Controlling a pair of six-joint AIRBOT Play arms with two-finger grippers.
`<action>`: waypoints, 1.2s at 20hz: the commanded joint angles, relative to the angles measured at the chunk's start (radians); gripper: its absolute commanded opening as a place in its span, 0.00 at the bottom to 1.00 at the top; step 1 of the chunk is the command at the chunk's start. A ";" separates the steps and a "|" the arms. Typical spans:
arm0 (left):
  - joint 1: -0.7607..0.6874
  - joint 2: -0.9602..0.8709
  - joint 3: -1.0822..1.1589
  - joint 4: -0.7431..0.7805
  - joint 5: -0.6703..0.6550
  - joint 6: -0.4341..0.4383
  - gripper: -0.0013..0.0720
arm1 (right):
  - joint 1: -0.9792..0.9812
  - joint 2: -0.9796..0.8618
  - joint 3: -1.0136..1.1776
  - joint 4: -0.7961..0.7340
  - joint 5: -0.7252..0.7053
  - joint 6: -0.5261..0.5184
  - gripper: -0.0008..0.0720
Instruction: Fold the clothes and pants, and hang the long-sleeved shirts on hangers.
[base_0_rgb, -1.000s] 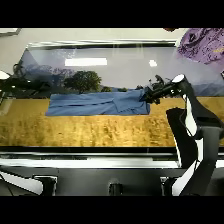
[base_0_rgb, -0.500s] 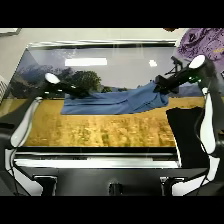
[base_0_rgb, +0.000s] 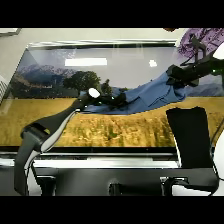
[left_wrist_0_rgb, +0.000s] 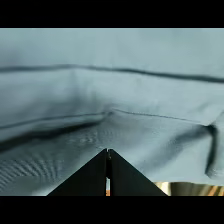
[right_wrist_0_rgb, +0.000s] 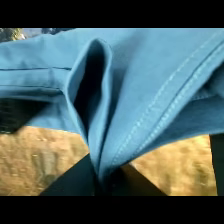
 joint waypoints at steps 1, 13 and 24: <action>-0.081 -0.089 0.125 -0.063 0.017 -0.033 0.04 | 0.001 0.045 0.001 -0.011 0.002 0.023 0.05; 0.032 -0.142 0.304 0.027 -0.243 -0.097 0.03 | 0.002 0.048 0.007 0.077 -0.035 0.037 0.05; 0.570 0.259 0.303 0.837 -0.789 -0.134 0.04 | 0.345 -0.077 0.007 0.156 -0.294 0.168 0.05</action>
